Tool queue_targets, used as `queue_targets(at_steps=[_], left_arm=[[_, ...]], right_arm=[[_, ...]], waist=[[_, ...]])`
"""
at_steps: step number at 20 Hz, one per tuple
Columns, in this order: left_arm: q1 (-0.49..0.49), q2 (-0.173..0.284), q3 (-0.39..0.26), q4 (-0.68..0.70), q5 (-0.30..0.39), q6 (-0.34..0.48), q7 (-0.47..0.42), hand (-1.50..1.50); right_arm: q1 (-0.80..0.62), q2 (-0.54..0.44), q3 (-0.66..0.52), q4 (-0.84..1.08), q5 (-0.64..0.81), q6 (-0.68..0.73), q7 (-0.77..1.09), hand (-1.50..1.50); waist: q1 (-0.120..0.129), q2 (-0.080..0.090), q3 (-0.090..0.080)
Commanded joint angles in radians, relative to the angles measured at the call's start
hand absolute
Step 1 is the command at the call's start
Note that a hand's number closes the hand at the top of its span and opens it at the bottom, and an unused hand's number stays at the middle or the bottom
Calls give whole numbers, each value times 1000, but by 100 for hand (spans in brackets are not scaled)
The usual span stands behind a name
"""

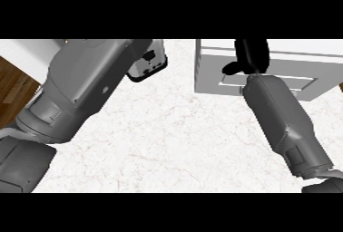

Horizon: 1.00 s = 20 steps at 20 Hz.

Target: Pick up the can, place it into the drawer and close the drawer

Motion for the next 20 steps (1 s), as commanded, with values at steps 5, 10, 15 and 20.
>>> queue_targets(at_steps=[5,10,15,20], left_arm=[[137,75,-16,-136,-10,-35,31,-150],[158,124,-18,-205,-8,-72,67,-150],[216,135,-26,-267,-12,-63,84,-150],[238,147,-29,-346,-10,-57,111,-150]], right_arm=[[-171,-30,-46,156,14,-49,4,-150],[-214,-13,-81,201,-17,-69,-20,-150],[-239,13,-160,178,-124,-37,-123,-150],[-280,-20,-191,214,-144,3,-175,-150]], waist=[[25,2,0],[41,8,1],[38,6,3],[45,10,3]])
